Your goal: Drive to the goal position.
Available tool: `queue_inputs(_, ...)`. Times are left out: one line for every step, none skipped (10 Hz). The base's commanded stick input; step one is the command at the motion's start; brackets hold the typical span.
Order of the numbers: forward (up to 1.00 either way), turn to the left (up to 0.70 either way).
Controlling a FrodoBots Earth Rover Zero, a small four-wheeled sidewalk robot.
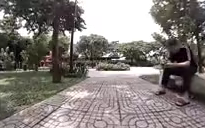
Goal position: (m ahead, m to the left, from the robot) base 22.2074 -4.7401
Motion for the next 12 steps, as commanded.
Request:
queue_inputs(0.7, 0.0)
queue_inputs(0.7, 0.0)
queue_inputs(0.7, 0.0)
queue_inputs(0.7, 0.0)
queue_inputs(0.7, 0.0)
queue_inputs(0.7, 0.0)
queue_inputs(0.7, 0.0)
queue_inputs(0.7, 0.0)
queue_inputs(0.7, 0.0)
queue_inputs(0.7, 0.0)
queue_inputs(0.7, 0.0)
queue_inputs(0.7, 0.0)
